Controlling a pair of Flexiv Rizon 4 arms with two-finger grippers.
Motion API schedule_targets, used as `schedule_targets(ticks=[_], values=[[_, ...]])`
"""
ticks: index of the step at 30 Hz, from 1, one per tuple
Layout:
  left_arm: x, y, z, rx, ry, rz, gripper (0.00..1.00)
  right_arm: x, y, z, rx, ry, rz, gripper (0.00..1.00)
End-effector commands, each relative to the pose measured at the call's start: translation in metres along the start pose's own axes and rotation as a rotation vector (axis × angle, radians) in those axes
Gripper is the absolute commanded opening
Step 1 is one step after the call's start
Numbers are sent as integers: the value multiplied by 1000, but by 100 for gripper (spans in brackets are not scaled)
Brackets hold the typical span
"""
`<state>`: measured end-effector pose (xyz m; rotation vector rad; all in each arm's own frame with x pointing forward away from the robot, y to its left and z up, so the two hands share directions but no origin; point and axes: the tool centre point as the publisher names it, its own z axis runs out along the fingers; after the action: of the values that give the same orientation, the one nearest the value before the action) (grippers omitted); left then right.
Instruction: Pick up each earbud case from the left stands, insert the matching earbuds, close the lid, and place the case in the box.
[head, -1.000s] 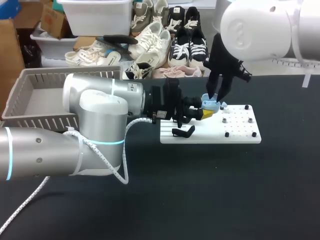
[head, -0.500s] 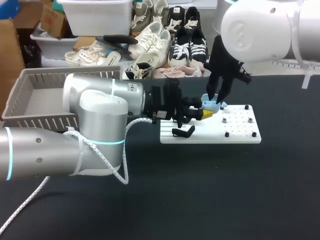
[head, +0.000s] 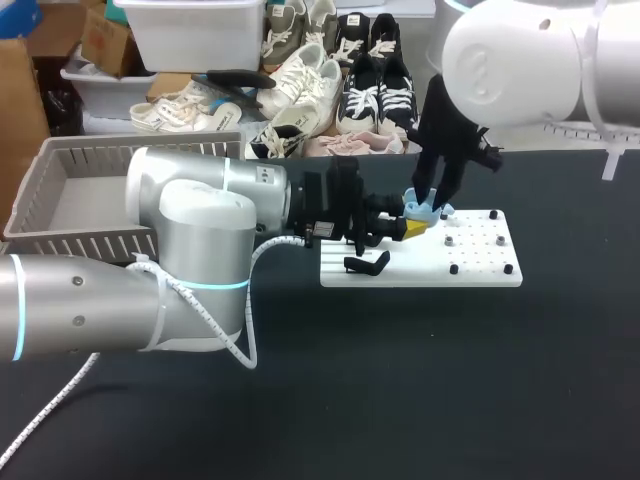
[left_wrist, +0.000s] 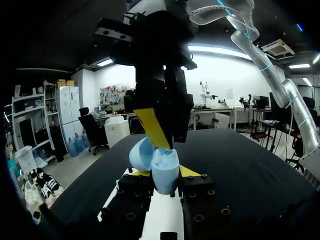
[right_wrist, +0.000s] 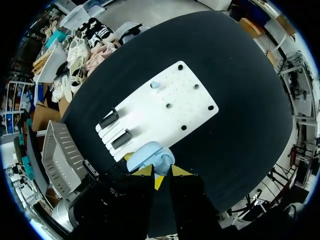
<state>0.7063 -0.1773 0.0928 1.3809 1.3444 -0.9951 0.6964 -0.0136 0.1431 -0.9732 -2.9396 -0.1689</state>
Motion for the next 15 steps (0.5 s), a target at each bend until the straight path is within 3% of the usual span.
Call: schedule_targets(ticks=[1,8,11,15], values=[[1,0,-1,-3,-4,1,0,1,-2,1,0,1,0,0],[1,0,-1,-3,-4,1,0,2,-2,1,0,3,-10,0],[1,0,-1,-3,-4,1,0,2,-2,1,0,3,-10,14],[1,0,-1,-3,-4,1,0,2,-2,0,0,0,-10,18]])
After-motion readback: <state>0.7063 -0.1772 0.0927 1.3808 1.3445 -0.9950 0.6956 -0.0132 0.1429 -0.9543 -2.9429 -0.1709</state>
